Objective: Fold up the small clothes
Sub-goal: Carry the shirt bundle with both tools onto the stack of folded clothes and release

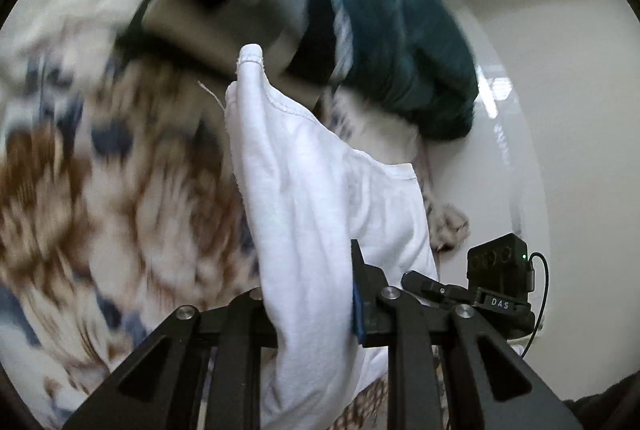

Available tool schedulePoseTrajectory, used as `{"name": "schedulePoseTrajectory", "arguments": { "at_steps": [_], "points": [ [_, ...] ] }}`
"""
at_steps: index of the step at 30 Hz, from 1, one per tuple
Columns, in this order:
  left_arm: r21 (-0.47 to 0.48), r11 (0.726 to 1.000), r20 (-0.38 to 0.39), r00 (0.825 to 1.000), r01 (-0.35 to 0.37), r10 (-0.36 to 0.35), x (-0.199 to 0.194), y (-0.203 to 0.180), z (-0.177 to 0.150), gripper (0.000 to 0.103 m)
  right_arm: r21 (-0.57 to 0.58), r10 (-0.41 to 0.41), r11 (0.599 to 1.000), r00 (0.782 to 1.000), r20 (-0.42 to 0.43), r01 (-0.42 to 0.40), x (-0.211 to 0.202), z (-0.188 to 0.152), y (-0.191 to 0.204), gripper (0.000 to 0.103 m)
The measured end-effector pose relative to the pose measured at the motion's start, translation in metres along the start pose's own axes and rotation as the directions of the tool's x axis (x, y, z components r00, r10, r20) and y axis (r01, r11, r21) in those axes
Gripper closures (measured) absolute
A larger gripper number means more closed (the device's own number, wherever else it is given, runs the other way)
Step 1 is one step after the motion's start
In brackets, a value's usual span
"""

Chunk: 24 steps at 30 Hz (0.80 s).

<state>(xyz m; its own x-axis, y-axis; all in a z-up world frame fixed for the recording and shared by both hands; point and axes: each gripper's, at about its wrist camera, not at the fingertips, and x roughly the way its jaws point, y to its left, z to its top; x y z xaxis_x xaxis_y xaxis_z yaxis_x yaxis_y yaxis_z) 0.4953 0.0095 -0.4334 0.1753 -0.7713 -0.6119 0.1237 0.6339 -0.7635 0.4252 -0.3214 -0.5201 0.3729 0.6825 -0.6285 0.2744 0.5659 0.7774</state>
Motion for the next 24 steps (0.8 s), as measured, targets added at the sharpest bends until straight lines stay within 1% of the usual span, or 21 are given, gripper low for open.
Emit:
{"name": "schedulePoseTrajectory", "arguments": {
  "at_steps": [4,5,7,9,10,12,13,15,16,18,20,21,22,23,24],
  "points": [
    [0.038,0.999,0.091,0.996,0.000,-0.004,-0.019,-0.026,0.073,0.086,-0.070,0.024,0.997,0.998,0.056,-0.020,-0.001,0.060,0.056,0.091],
    [0.051,0.999,0.116,0.993,0.001,-0.007,-0.021,-0.031,0.098,0.086,-0.094,0.032,0.995,0.997,0.072,-0.026,0.001,0.080,0.070,0.091],
    [0.058,0.998,0.146,0.989,-0.006,-0.002,-0.021,-0.032,0.136,0.085,-0.131,0.038,0.991,0.994,0.101,-0.025,0.010,0.119,0.097,0.091],
    [0.058,0.998,0.170,0.985,-0.012,0.002,-0.016,-0.027,0.182,0.085,-0.166,0.043,0.986,0.991,0.123,-0.022,0.027,0.167,0.121,0.091],
    [0.056,0.998,0.180,0.983,-0.028,0.017,-0.012,-0.022,0.201,0.085,-0.176,0.043,0.984,0.991,0.130,-0.020,0.033,0.184,0.128,0.091],
    [0.065,0.996,0.176,0.983,-0.057,0.045,0.001,-0.013,0.235,0.085,-0.188,0.030,0.982,0.990,0.135,-0.005,0.053,0.226,0.138,0.091],
    [0.063,0.994,0.167,0.983,-0.085,0.073,0.012,-0.006,0.253,0.085,-0.191,0.017,0.981,0.990,0.138,0.010,0.064,0.241,0.143,0.091],
    [0.066,0.989,0.138,0.983,-0.129,0.119,0.029,0.012,0.277,0.084,-0.183,-0.008,0.983,0.992,0.123,0.030,0.088,0.274,0.143,0.091],
    [0.058,0.986,0.109,0.983,-0.157,0.150,0.040,0.023,0.293,0.083,-0.179,-0.024,0.983,0.993,0.118,0.045,0.097,0.283,0.141,0.091],
    [0.046,0.978,0.067,0.978,-0.203,0.200,0.054,0.037,0.305,0.081,-0.171,-0.074,0.981,0.992,0.098,0.090,0.119,0.302,0.136,0.091],
    [0.041,0.976,0.039,0.976,-0.215,0.213,0.059,0.045,0.309,0.079,-0.164,-0.114,0.978,0.990,0.084,0.127,0.134,0.310,0.130,0.091],
    [0.046,0.975,0.039,0.976,-0.216,0.214,0.059,0.044,0.307,0.077,-0.159,-0.130,0.977,0.989,0.076,0.140,0.140,0.313,0.125,0.090],
    [0.053,0.973,0.044,0.974,-0.225,0.223,0.057,0.044,0.307,0.070,-0.157,-0.143,0.976,0.987,0.074,0.154,0.142,0.315,0.124,0.090],
    [0.056,0.966,0.053,0.967,-0.253,0.250,0.054,0.043,0.307,0.064,-0.163,-0.172,0.970,0.982,0.077,0.182,0.143,0.313,0.123,0.086],
    [0.052,0.955,0.065,0.955,-0.293,0.290,0.050,0.042,0.307,0.051,-0.183,-0.218,0.955,0.971,0.097,0.233,0.143,0.314,0.126,0.080]
  ]
}}
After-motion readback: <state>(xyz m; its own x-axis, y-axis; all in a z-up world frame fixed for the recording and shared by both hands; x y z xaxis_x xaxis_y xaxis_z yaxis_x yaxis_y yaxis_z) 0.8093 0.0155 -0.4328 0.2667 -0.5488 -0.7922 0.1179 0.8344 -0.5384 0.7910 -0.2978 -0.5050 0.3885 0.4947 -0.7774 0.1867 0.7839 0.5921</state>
